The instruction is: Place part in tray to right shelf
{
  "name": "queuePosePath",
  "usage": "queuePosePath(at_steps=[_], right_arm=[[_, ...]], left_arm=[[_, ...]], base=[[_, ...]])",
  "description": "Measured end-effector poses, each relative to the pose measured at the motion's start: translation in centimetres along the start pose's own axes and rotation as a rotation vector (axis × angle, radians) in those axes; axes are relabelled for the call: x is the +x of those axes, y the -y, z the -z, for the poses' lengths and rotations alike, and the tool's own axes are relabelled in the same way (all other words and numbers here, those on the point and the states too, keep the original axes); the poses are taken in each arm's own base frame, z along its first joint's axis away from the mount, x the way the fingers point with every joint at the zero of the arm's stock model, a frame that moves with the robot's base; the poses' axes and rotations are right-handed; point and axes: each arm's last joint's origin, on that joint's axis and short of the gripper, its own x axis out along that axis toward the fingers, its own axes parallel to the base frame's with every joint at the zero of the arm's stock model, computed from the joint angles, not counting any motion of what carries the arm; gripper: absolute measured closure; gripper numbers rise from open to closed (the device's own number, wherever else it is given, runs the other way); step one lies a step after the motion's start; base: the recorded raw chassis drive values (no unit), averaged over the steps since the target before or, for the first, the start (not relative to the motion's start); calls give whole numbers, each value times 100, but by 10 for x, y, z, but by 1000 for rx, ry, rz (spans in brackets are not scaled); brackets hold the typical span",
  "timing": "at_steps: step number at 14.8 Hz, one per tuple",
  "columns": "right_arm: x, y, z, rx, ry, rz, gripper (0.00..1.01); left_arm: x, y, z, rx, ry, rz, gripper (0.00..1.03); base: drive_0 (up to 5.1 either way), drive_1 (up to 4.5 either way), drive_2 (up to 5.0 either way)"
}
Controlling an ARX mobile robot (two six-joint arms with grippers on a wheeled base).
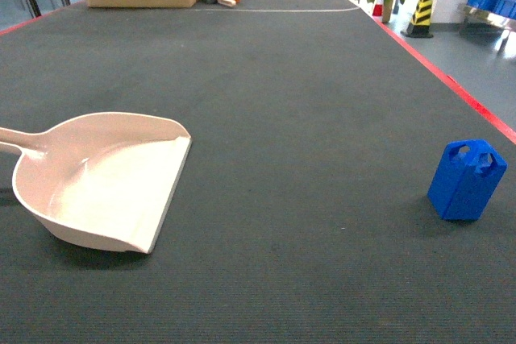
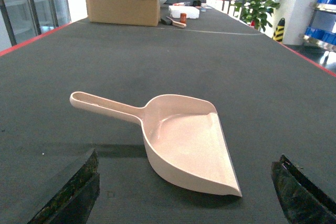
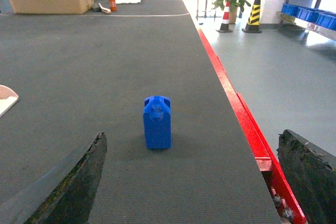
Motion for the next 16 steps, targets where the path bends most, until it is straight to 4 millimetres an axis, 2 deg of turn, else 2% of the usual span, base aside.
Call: queuePosePath(at_steps=[16], right_arm=[[0,0,0,0,0,0,3]], left_arm=[[0,0,0,0,0,0,5]], base=[[0,0,0]])
